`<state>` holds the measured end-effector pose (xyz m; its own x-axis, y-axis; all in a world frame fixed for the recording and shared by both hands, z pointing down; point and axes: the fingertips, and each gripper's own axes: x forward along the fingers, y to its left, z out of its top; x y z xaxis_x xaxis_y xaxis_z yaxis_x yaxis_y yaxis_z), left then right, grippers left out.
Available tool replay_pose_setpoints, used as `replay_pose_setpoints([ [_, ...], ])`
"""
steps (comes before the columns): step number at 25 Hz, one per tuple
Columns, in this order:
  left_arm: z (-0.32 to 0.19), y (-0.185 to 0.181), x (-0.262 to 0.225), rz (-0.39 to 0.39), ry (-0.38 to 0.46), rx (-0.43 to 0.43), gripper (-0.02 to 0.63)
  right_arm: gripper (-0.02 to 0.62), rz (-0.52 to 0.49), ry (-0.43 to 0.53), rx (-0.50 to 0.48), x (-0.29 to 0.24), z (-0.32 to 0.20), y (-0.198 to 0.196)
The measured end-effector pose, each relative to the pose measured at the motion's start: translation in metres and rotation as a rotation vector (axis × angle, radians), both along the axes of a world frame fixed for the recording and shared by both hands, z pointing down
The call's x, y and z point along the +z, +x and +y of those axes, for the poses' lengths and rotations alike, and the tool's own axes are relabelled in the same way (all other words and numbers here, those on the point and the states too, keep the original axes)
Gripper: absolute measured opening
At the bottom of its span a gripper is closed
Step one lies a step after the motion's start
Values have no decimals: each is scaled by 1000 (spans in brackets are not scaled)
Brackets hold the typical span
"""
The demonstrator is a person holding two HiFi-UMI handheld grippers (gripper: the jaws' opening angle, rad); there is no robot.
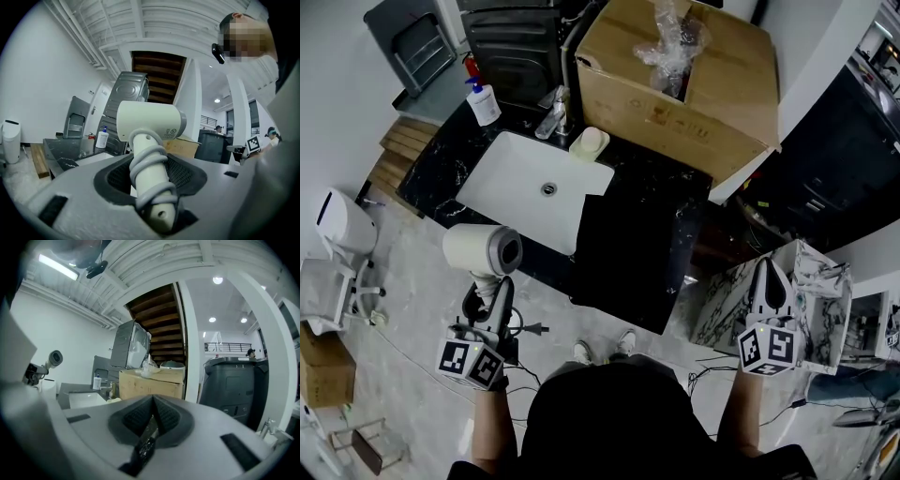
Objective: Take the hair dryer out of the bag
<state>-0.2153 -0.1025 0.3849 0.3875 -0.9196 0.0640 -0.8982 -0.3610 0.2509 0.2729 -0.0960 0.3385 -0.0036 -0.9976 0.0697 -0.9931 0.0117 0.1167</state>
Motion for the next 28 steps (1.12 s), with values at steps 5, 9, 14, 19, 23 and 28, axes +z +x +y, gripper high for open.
replay_pose_setpoints([
  [5,1,-2,-5,-9,5,-31,216,12,4,19,-11,-6,-5,-7],
  [9,-2,3,-7,-13,14,-23,216,12,4,17,-28,-8,-9,-12],
  [14,-4,11,-9,-10,19,-4,216,12,13,14,-61,-9,-14,-25],
  [19,-7,15,-9,-17,19,9,216,12,33,11,-88,-11,-18,-35],
  [23,-9,19,-15,-3,35,22,216,12,48,19,-101,-15,-21,-41],
  [28,-11,21,-14,-6,35,18,216,12,63,19,-109,-15,-22,-44],
])
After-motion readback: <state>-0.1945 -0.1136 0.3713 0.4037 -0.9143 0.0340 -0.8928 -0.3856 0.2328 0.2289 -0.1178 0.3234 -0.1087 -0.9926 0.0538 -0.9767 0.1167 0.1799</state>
